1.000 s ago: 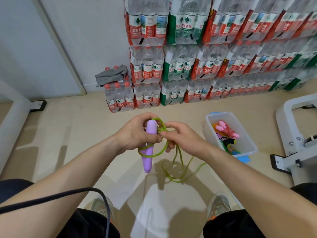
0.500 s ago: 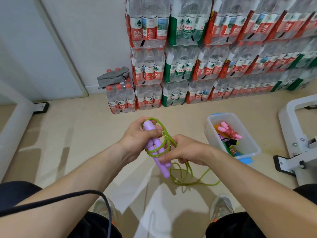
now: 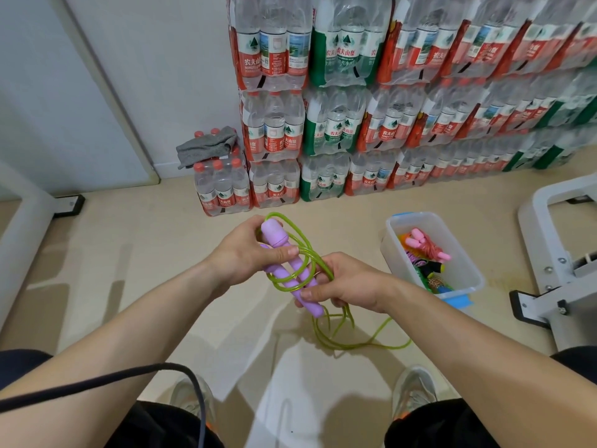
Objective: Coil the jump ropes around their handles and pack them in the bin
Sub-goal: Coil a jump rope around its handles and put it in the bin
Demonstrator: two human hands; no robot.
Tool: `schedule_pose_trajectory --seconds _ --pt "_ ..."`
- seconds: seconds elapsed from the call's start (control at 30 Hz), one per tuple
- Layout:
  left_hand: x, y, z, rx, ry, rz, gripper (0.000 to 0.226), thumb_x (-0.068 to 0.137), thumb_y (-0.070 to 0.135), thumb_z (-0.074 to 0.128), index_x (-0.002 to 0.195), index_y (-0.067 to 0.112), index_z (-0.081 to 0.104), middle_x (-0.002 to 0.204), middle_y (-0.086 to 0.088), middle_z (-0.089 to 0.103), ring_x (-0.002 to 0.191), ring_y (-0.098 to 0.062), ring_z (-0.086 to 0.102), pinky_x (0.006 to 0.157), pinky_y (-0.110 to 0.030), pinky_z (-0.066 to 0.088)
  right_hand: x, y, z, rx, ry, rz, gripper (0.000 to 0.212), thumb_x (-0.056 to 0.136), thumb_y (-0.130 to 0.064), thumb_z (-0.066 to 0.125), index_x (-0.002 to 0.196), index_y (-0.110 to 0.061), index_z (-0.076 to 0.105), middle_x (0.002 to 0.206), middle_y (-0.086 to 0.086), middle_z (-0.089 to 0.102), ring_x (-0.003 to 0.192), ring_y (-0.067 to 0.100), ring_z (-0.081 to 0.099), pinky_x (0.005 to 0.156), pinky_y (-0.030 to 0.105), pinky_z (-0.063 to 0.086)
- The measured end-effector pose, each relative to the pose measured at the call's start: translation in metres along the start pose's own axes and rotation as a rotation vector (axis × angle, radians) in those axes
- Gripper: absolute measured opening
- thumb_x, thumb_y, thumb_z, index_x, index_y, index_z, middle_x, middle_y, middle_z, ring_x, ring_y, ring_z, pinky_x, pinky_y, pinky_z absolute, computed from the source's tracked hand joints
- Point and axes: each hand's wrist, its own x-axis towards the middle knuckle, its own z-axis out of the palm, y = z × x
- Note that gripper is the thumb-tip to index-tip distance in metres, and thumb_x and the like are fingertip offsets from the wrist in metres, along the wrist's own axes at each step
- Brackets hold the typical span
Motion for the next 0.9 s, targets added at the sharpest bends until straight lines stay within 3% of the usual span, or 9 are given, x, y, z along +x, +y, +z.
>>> schedule_pose_trajectory --seconds 0.13,0.27,0.43,0.5,0.57,0.67,0.77,0.83,0.9 --pt "0.000 -0.004 -0.004 0.144 0.039 -0.057 0.057 0.070 0.032 0.090 0.116 0.022 0.058 0.094 -0.005 0.073 0.071 -0.011 0.065 0.057 -0.023 0.048 0.003 0.007 0.004 0.016 0.050 0.018 0.006 0.088 -0.013 0.077 0.093 -0.012 0.074 0.082 0.009 0.069 0.062 0.012 0.045 0.048 0.020 0.029" --pt "0.000 -0.003 -0.008 0.183 -0.012 -0.024 0.058 0.068 0.014 0.092 0.117 0.021 0.060 0.088 -0.006 0.071 0.074 -0.016 0.067 0.065 -0.032 0.059 0.004 0.011 0.005 -0.006 0.077 0.037 0.013 0.086 -0.017 0.078 0.094 -0.009 0.070 0.084 0.012 0.061 0.070 0.021 0.039 0.047 0.020 0.027" --pt "0.003 -0.008 -0.011 0.099 0.019 -0.044 0.055 0.077 0.010 0.085 0.125 0.015 0.057 0.090 -0.012 0.070 0.077 -0.015 0.070 0.065 -0.028 0.059 0.003 0.009 0.001 -0.098 0.093 0.030 0.003 0.092 -0.020 0.071 0.091 -0.023 0.070 0.073 0.004 0.046 0.057 0.009 0.036 0.047 0.023 0.029" --pt "0.003 -0.009 -0.012 0.055 0.019 -0.060 0.058 0.077 0.013 0.086 0.127 0.014 0.056 0.091 -0.009 0.067 0.079 -0.017 0.069 0.069 -0.030 0.060 0.002 0.007 0.000 -0.135 0.082 0.036 0.014 0.093 -0.018 0.069 0.081 -0.024 0.067 0.063 -0.008 0.048 0.053 0.006 0.038 0.048 0.023 0.032" --pt "0.002 -0.010 -0.011 0.004 0.006 -0.077 0.058 0.079 0.012 0.084 0.129 0.013 0.054 0.092 -0.009 0.065 0.080 -0.019 0.068 0.074 -0.033 0.062 0.000 0.003 -0.001 -0.190 0.082 0.056 0.015 0.091 -0.018 0.067 0.076 -0.020 0.066 0.059 -0.013 0.050 0.057 0.010 0.041 0.047 0.022 0.033" --pt "0.002 -0.008 -0.009 -0.091 -0.017 -0.132 0.056 0.081 0.015 0.082 0.130 0.012 0.054 0.098 -0.012 0.064 0.083 -0.021 0.069 0.075 -0.034 0.062 -0.001 0.000 -0.001 -0.247 0.111 0.081 0.018 0.085 -0.022 0.064 0.083 -0.004 0.065 0.064 -0.007 0.053 0.062 0.015 0.041 0.045 0.020 0.031" --pt "0.000 -0.005 -0.007 -0.111 -0.029 -0.199 0.045 0.084 0.035 0.078 0.120 0.014 0.062 0.102 -0.008 0.072 0.080 -0.018 0.069 0.075 -0.034 0.061 0.000 -0.001 0.002 -0.284 0.108 0.074 0.025 0.084 -0.024 0.063 0.083 0.001 0.062 0.066 -0.004 0.052 0.060 0.013 0.042 0.045 0.015 0.031" --pt "0.000 -0.007 -0.004 -0.070 -0.034 -0.213 0.039 0.086 0.043 0.074 0.107 0.011 0.069 0.088 -0.004 0.072 0.075 -0.017 0.066 0.074 -0.033 0.061 0.000 -0.002 0.004 -0.341 0.091 0.066 0.024 0.084 -0.025 0.061 0.077 -0.002 0.062 0.065 -0.005 0.053 0.058 0.009 0.044 0.048 0.013 0.033" --pt "0.001 -0.012 0.000 -0.057 -0.011 -0.224 0.034 0.087 0.041 0.074 0.098 0.008 0.071 0.078 -0.005 0.069 0.070 -0.017 0.063 0.072 -0.034 0.062 0.000 -0.001 0.005 -0.411 0.060 0.058 0.021 0.081 -0.026 0.060 0.069 -0.009 0.063 0.064 -0.005 0.056 0.060 0.009 0.047 0.059 0.019 0.038"
